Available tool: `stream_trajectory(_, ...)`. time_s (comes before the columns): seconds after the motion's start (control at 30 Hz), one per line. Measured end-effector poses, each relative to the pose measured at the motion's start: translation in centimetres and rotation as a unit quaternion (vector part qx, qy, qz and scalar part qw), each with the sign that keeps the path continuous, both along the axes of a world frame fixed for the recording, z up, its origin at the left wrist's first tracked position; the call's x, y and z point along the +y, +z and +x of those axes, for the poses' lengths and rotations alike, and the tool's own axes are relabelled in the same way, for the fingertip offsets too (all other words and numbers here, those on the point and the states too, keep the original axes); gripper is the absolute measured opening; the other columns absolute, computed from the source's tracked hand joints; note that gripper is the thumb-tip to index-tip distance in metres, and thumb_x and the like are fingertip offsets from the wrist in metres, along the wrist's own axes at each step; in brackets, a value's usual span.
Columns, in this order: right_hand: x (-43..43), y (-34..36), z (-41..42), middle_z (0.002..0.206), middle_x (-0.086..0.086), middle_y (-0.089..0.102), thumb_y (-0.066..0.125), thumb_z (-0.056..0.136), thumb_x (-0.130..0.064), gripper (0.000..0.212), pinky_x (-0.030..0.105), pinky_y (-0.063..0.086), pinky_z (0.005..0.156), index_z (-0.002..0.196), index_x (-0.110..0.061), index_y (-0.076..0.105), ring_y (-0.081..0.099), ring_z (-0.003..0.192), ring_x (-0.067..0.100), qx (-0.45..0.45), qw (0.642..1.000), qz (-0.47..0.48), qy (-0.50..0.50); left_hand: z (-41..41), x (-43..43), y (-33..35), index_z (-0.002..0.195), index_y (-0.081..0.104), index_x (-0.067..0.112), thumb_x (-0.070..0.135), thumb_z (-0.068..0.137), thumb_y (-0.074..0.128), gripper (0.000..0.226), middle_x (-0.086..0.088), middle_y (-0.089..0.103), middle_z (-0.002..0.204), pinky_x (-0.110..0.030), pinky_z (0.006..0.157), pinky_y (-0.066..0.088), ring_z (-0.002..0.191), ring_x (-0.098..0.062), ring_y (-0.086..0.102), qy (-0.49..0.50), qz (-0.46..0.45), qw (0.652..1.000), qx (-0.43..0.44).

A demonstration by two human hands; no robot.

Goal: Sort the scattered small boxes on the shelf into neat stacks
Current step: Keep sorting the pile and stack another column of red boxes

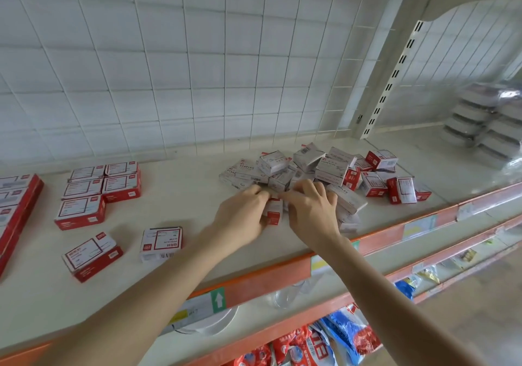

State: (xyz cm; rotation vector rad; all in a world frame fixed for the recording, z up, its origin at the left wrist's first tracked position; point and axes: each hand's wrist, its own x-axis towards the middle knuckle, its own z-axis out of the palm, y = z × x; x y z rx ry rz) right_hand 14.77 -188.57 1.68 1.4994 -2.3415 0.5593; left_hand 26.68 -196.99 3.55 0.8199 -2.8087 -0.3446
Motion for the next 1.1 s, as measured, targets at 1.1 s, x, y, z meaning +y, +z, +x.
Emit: stream_trajectory(1.1, -7.1, 0.5, 16.3, 0.120, 0.009, 0.054, 0.059, 0.083, -0.017, 0.046, 0.024, 0.036, 0.086, 0.128, -0.011, 0.051, 0.045, 0.108, 0.028, -0.151, 0.938, 0.135, 0.282, 21.1, -2.7, -1.3, 0.138, 0.038, 0.019, 0.030, 0.088, 0.056, 0.054, -0.003, 0.045, 0.134, -0.034, 0.092, 0.041, 0.123, -0.024, 0.039, 0.277, 0.023, 0.960, 0.022)
